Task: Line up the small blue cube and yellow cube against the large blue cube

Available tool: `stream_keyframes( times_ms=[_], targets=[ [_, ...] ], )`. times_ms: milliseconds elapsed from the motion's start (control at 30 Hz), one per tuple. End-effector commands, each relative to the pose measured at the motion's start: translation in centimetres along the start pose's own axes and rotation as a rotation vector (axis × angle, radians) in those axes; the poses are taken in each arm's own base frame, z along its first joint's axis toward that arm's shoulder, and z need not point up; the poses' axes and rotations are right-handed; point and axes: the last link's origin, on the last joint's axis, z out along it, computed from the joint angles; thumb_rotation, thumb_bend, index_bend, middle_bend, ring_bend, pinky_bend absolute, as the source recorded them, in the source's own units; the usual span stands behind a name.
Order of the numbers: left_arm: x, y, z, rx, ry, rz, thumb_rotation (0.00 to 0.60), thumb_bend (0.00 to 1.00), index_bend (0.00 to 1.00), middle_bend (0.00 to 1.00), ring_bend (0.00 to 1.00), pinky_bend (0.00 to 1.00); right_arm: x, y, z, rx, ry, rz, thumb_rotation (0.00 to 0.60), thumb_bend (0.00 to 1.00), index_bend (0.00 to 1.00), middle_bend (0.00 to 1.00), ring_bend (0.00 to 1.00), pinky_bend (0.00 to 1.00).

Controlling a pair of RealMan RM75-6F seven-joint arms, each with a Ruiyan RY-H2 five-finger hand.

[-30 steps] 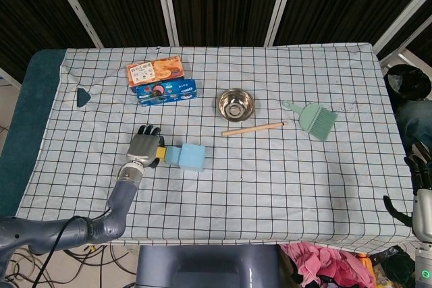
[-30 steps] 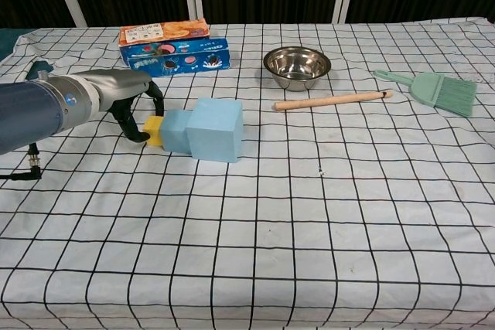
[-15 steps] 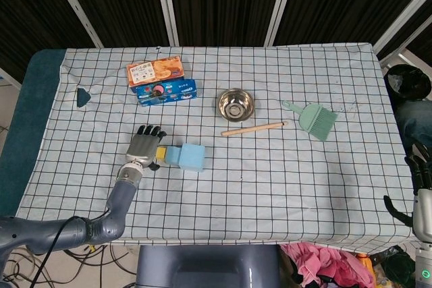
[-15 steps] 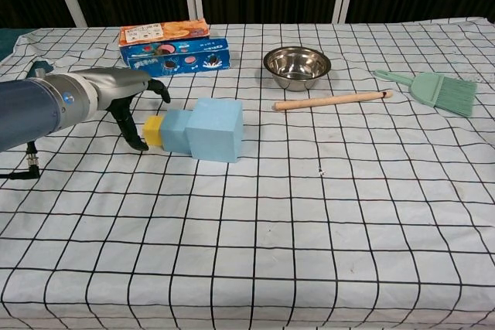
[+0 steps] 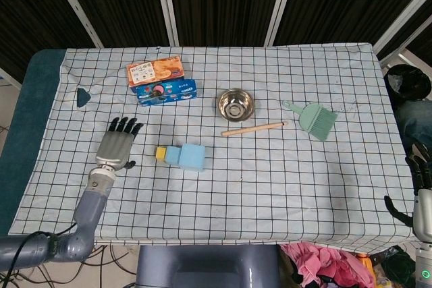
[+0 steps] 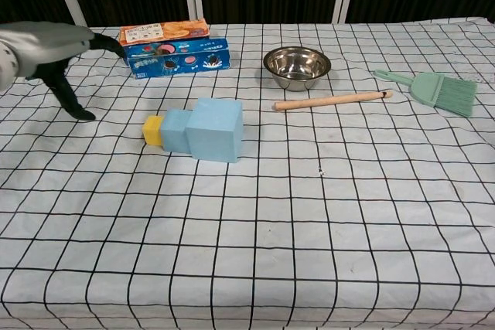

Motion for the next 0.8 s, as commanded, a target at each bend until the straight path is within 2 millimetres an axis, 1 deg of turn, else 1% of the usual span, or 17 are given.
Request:
stream_keyframes(
  times_ms=[33,67,100,200,300,400,533,600,633,700,800],
  targets=[
    [0.7,-5.5,-5.3,0.044,0.118,-0.034,0.6,0.16,0.11,0.06,0.0,0.0,-0.1,-0.1,0.0,0.0,-0.003,-0.005,0.6,0.22,0.1,0.07,0.21,0.12],
    [0.4,-6.9,-6.6,0.061,0.129,-0.047,0.6,0.16,0.1,0.05,0.0,0.0,-0.2,-0.1,0.0,0.003,-0.006,-0.009,0.6,0.22,0.1,0.07,0.21,0.12],
    [0.3,-7.6,-7.3,0.067,0.133,-0.054,0.6,0.16,0.09,0.05,0.0,0.0,-0.2,-0.1,0.0,0.004,-0.007,-0.011,0.6,0.22,0.1,0.07,0.21,0.12],
    [-0.6,-11.1,-10.6,0.138,0.153,-0.092,0.6,0.16,0.04,0.04,0.0,0.0,-0.4,-0.3,0.0,0.014,-0.014,-0.017,0.6,0.22,0.1,0.07,0.21,0.12],
    [-1.5,-13.4,-13.5,0.187,0.161,-0.128,0.6,0.16,0.0,0.03,0.0,0.0,-0.5,-0.3,0.0,0.017,-0.011,-0.025,0.6,0.22,0.1,0.07,0.21,0.12],
    [-2.4,-14.9,-15.7,0.201,0.173,-0.18,0.6,0.16,0.0,0.03,0.0,0.0,-0.5,-0.4,0.0,0.018,-0.009,-0.026,0.6,0.22,0.1,0.07,0.21,0.12],
    [-3.3,-15.7,-17.1,0.183,0.164,-0.229,0.6,0.16,0.0,0.02,0.0,0.0,-0.6,-0.7,0.0,0.035,-0.014,-0.024,0.6,0.21,0.1,0.06,0.21,0.12],
    [-3.0,-15.7,-17.3,0.155,0.169,-0.228,0.6,0.16,0.0,0.02,0.0,0.0,-0.8,-0.9,0.1,0.047,-0.024,-0.031,0.6,0.21,0.1,0.06,0.2,0.12],
    [-2.6,-15.7,-17.5,0.132,0.2,-0.224,0.6,0.16,0.0,0.02,0.0,0.0,-1.0,-1.0,0.2,0.055,-0.031,-0.034,0.6,0.2,0.1,0.06,0.2,0.12],
    [-2.4,-15.9,-17.9,0.125,0.228,-0.223,0.6,0.16,0.0,0.01,0.0,0.0,-1.4,-1.2,0.3,0.062,-0.046,-0.039,0.6,0.2,0.1,0.06,0.2,0.12],
    [-2.1,-16.8,-18.2,0.146,0.246,-0.24,0.6,0.16,0.0,0.01,0.0,0.0,-1.8,-1.7,0.2,0.078,-0.055,-0.047,0.6,0.2,0.1,0.06,0.2,0.12]
  ],
)
